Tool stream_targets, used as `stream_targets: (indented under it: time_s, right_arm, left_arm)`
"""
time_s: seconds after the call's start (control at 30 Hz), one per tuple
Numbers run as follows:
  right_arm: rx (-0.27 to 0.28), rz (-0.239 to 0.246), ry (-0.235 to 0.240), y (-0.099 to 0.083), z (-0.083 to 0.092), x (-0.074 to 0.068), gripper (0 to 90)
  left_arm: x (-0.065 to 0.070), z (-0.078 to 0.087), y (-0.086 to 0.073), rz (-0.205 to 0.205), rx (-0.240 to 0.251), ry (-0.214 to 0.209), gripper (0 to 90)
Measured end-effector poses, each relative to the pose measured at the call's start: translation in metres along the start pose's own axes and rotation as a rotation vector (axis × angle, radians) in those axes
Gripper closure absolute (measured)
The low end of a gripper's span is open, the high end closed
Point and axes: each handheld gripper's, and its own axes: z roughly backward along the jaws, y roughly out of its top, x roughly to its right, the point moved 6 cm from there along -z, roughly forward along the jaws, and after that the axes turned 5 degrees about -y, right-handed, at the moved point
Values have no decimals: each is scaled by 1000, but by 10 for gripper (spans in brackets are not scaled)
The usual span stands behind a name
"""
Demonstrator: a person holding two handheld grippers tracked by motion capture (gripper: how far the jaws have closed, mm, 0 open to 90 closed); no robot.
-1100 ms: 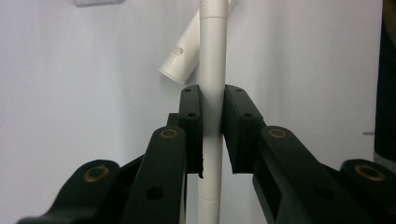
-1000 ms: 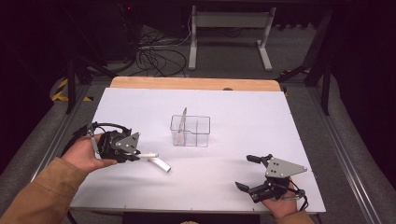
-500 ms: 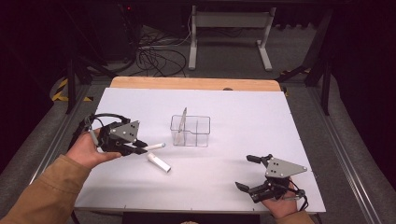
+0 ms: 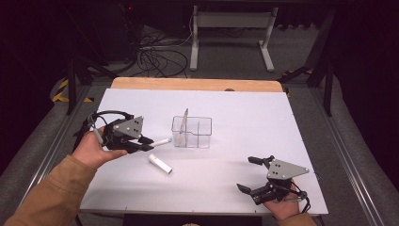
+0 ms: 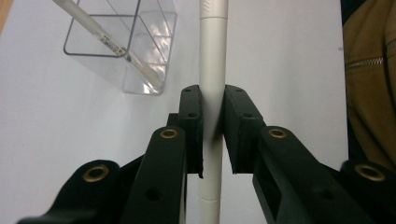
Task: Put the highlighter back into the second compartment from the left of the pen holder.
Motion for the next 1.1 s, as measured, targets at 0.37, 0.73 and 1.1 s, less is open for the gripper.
stream_targets:
  time_s: [0.37,0.73,1.1]
  right_arm:
    - [-1,0,1,0,0,0,62]
    - [3,-1,0,0,0,0,61]
    - [4,-2,0,0,0,0,62]
  left_arm:
    - [-8,3,20,81,130,-24,786]
    - [-14,2,34,130,240,-37,786]
    - [-21,-3,51,174,359,-47,786]
